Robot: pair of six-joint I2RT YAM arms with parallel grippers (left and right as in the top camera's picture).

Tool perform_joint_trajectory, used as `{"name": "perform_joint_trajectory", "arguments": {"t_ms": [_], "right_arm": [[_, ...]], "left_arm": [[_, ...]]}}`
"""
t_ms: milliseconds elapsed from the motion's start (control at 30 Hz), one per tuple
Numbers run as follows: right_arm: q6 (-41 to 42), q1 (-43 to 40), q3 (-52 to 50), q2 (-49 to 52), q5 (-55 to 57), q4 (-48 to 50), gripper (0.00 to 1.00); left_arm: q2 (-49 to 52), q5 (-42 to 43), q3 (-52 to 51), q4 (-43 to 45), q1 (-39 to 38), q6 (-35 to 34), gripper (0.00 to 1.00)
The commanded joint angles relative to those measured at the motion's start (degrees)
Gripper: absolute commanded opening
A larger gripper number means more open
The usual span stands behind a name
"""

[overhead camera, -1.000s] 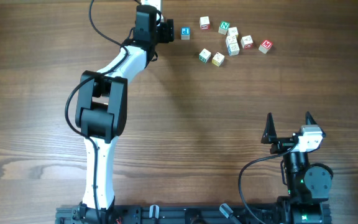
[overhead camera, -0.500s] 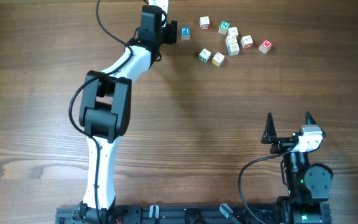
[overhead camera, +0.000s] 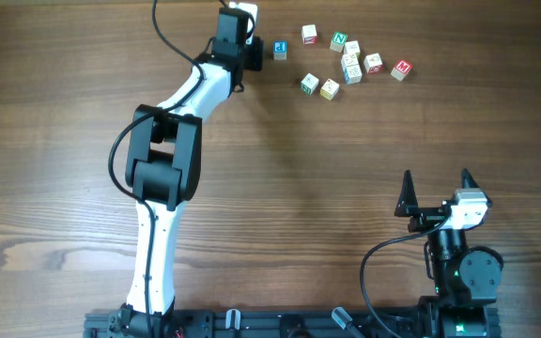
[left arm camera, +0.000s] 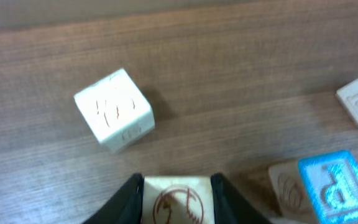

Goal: Form a horizontal line

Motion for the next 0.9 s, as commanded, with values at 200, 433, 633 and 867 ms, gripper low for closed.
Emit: {"name": "perform_joint_trajectory", "arguments": {"t_ms": [200,433,633,867], "right_arm": [[-0.96,-0.24,-0.07,-0.35,-0.68,0.2,1.0],[-0.96,-0.24,-0.07,-0.35,-0.68,0.17,1.0],[-0.96,-0.24,-0.07,-0.35,-0.68,0.17,1.0],[-0.96,-0.24,-0.07,-0.35,-0.68,0.17,1.0]], "left_arm": [[-12.22,-1.36,11.21,-17.94,0.02,1.77,0.32],[-26.25,-1.14,11.21,-41.11,-0.2,1.29,0.28],[-29.11,-0.94,11.19,-59.34,-0.17,-2.54,0.21],[-29.05,3.63,10.36,-70.49,-0.2,-6.75,0.2]]}}
